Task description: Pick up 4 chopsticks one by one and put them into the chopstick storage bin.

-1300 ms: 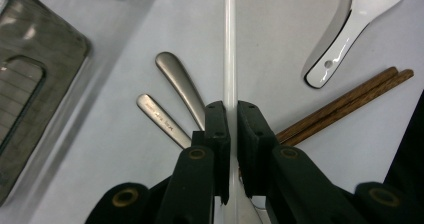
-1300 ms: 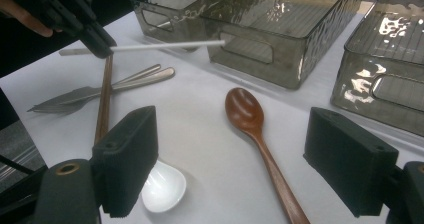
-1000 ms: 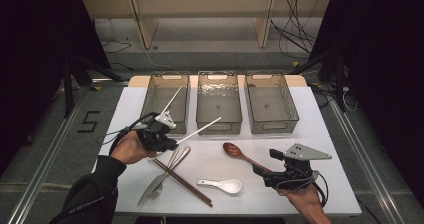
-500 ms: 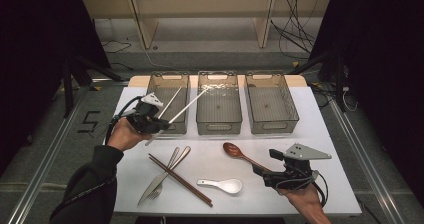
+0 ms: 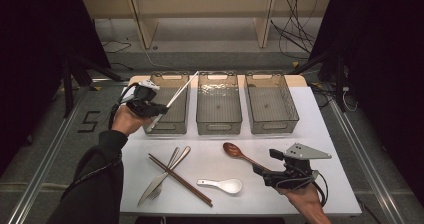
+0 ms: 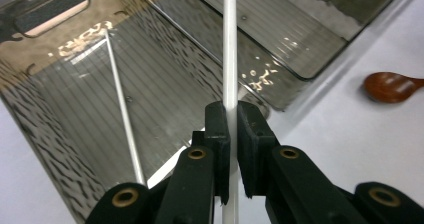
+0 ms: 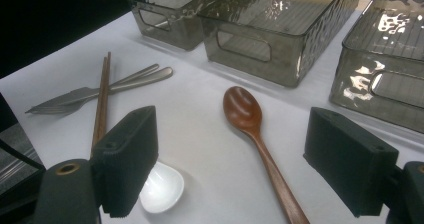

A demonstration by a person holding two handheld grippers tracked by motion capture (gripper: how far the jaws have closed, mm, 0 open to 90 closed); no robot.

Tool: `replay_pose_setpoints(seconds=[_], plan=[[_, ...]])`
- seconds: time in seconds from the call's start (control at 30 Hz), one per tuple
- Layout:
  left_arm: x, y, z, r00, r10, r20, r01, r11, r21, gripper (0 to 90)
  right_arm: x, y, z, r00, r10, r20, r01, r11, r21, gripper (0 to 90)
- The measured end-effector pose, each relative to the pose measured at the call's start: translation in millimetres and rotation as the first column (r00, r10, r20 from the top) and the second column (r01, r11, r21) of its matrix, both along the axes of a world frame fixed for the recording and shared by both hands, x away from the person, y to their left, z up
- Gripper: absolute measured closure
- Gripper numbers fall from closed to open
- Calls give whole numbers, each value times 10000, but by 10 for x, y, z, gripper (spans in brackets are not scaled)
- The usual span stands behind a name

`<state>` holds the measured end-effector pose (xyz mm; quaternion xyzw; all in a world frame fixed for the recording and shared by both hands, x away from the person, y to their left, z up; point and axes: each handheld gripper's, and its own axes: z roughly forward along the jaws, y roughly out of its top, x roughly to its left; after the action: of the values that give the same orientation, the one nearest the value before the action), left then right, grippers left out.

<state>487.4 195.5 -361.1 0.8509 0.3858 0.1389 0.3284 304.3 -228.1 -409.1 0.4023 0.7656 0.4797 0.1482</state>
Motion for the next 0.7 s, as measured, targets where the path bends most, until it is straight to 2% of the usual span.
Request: replay_pose_setpoints(seconds=[0.23,0.4,0.57,0.67,0.7], plan=[[159,19,4,9992,384,68,-384,9992,-76,836,-6,-4,7,10000,-7,18,7,10000,37,222],[230,33,-6,9982,582,113,-582,9983,30,836,-7,4,6,10000,25,17,-25,10000,17,222],[297,85,-23,9959,882,215,-877,9959,-198,836,-6,1,7,10000,-5,4,5,10000,35,222],[335,123,-36,9941,1078,152,-1068,9928,-547,836,-7,-1,7,10000,0,19,0,10000,50,222],[342,130,-37,9934,1122,244,-1109,9927,-466,836,-6,-1,7,10000,0,15,0,10000,50,222]])
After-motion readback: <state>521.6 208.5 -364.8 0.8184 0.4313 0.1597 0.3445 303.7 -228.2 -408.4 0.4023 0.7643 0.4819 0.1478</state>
